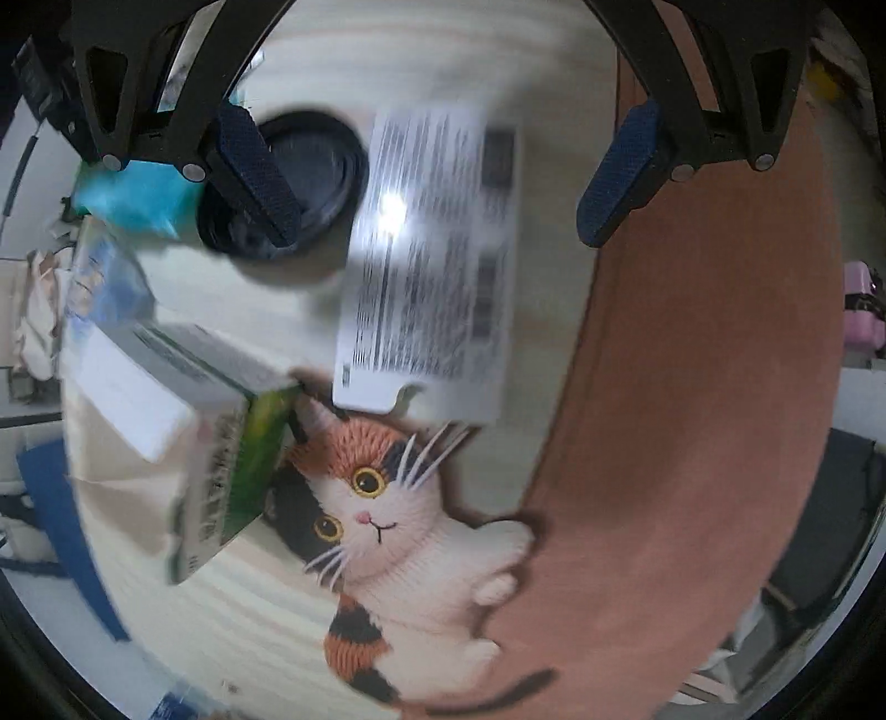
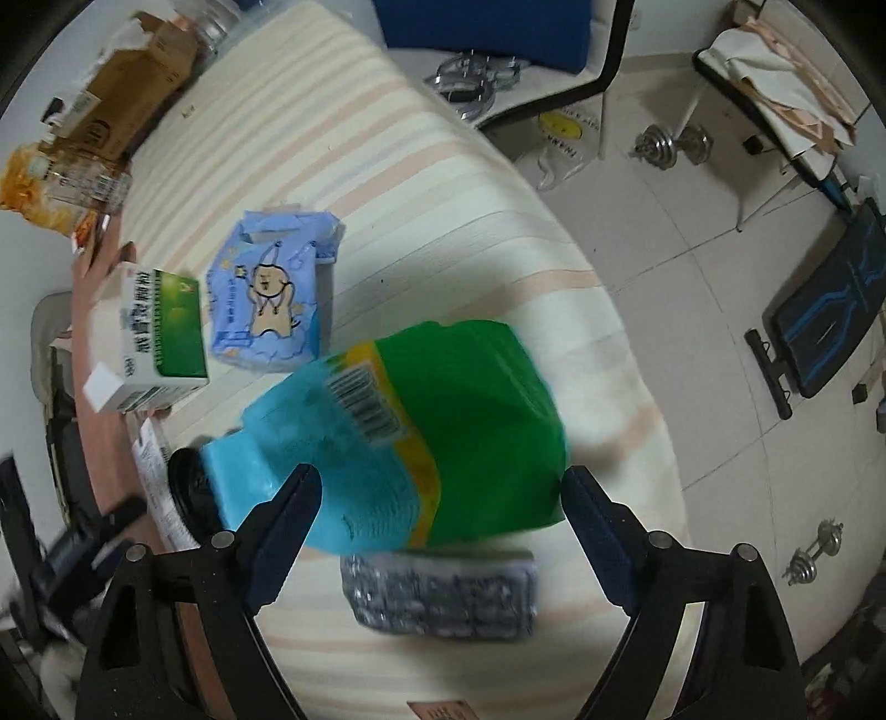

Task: Collect trash
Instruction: 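Grasp the white medicine card with the left tool while the right tool grasps the blue-green bag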

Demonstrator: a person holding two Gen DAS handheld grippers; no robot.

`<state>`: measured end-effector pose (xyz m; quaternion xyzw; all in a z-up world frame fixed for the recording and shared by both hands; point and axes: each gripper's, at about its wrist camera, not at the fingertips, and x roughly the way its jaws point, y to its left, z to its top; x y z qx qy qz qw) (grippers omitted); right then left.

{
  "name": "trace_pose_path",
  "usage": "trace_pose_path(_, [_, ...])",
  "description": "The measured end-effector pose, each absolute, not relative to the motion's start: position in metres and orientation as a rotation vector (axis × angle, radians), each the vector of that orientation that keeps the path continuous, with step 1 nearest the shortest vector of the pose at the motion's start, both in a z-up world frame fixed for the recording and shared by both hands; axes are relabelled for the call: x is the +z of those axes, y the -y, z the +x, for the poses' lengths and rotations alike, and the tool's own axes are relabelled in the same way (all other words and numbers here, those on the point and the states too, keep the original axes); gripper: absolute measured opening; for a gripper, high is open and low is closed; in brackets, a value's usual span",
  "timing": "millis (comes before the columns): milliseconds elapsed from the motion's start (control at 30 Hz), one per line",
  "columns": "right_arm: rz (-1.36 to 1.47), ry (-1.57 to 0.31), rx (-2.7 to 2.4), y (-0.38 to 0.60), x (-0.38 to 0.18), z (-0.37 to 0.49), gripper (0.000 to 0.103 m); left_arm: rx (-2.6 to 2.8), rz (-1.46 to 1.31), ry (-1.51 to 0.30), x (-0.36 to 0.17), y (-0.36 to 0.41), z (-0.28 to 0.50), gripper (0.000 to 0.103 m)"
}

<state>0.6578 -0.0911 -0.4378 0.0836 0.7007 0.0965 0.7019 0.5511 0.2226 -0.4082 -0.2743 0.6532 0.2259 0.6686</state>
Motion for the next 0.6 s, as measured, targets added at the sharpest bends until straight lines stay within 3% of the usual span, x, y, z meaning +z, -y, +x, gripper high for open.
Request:
trace_pose_path(100, [0.193, -1.593, 0.226, 0.085, -0.451, 0.665, 0.090, 0.521, -0.603, -1.498, -0.422, -0.224, 0.560, 0.100])
trace_pose_path(133, [0.197, -1.601, 0.231, 0.083, -0.455, 0.666, 0.090, 0.526, -0.610, -1.494, -0.424, -0.226, 0.560, 0.095])
trace_pose_path(167, [0.201, -1.603, 0.235, 0.084, -0.455, 0.665, 0.088, 0.545, -0.600, -1.501, -0.426, -0.227, 0.558, 0.079])
trace_pose_path(267, [0.193, -1.601, 0.251, 0.081, -0.458, 0.664, 0.080, 0.546, -0.573, -1.493, -0.423, -0.226, 0.554, 0.069])
trace_pose_path(367, [0.168, -1.591, 0.263, 0.077, -0.458, 0.660, 0.061, 0.536, -0.524, -1.489, -0.419, -0.222, 0.537, 0.069])
trace_pose_path(600, [0.195, -1.531, 0.308, 0.088, -0.439, 0.647, 0.046, 0.555, -0.419, -1.508, -0.414, -0.203, 0.472, 0.069])
